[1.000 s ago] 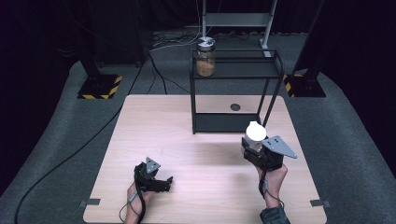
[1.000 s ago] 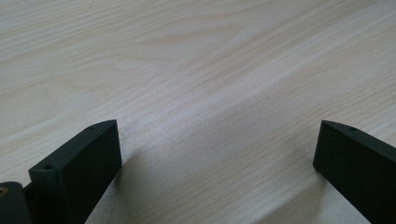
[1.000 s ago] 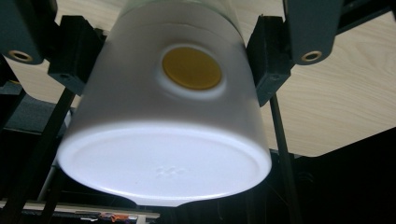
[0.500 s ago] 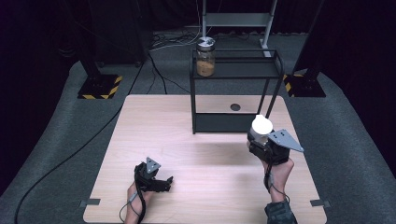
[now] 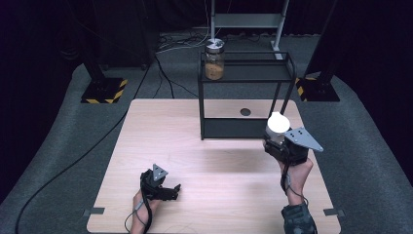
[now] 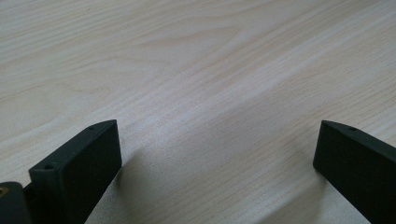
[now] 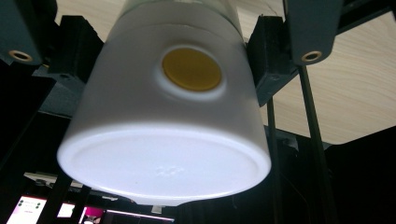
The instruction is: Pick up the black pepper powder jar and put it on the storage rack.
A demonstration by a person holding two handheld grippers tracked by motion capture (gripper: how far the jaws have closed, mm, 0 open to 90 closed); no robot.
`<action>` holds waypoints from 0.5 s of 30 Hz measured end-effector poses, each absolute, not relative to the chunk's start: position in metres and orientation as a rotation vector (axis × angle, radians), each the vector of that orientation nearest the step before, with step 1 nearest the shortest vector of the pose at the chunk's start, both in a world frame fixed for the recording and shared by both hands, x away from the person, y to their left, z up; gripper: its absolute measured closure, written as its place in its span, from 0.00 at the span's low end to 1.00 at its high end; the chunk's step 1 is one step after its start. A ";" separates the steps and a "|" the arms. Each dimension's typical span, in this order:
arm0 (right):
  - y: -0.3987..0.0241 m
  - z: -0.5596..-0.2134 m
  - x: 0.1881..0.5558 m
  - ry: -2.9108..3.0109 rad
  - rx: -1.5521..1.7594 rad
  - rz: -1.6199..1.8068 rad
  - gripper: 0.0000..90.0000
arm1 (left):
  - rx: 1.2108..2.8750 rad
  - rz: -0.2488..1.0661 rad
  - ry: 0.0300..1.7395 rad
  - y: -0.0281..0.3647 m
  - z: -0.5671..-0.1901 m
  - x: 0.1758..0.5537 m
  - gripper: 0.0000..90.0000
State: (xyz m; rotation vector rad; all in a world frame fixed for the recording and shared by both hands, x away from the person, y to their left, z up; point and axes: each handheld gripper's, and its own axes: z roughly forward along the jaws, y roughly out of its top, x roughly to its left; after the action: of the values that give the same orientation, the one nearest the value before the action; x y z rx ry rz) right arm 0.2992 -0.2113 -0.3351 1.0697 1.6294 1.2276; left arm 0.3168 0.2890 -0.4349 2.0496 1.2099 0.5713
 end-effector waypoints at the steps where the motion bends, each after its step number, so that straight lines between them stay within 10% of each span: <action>1: -0.212 -0.334 0.300 1.629 1.066 1.229 0.33 | 2.050 0.571 1.210 0.289 -0.435 0.317 0.01; 15: -0.217 -0.318 0.311 1.610 1.051 1.231 0.33 | 2.050 0.573 1.209 0.289 -0.435 0.317 0.01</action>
State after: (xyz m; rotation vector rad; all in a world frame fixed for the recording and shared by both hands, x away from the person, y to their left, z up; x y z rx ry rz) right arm 0.3107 -0.2171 -0.3175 1.0510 1.6104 1.2306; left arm 0.3165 0.2889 -0.4350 2.0499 1.2090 0.5731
